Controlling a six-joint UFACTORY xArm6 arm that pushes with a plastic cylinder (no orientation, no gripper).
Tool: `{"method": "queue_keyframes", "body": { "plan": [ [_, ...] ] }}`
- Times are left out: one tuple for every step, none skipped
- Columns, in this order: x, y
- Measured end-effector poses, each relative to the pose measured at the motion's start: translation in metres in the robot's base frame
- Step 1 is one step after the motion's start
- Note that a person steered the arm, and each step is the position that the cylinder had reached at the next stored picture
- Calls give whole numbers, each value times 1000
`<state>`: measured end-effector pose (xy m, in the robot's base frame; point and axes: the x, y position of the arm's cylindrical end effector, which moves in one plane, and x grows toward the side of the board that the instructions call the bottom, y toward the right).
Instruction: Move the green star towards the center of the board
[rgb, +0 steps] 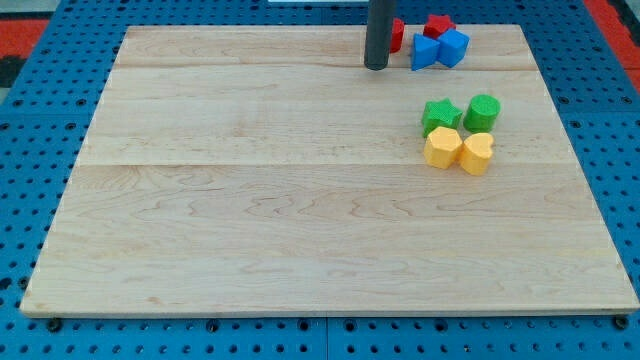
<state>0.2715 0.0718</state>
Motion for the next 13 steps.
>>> {"method": "queue_keyframes", "body": {
  "plan": [
    [2, 0],
    [6, 3],
    [26, 31],
    [42, 81],
    [46, 161],
    [81, 180],
    [96, 116],
    [113, 80],
    [120, 94],
    [133, 39],
    [134, -40],
    [135, -93],
    [135, -67]
  ]
}}
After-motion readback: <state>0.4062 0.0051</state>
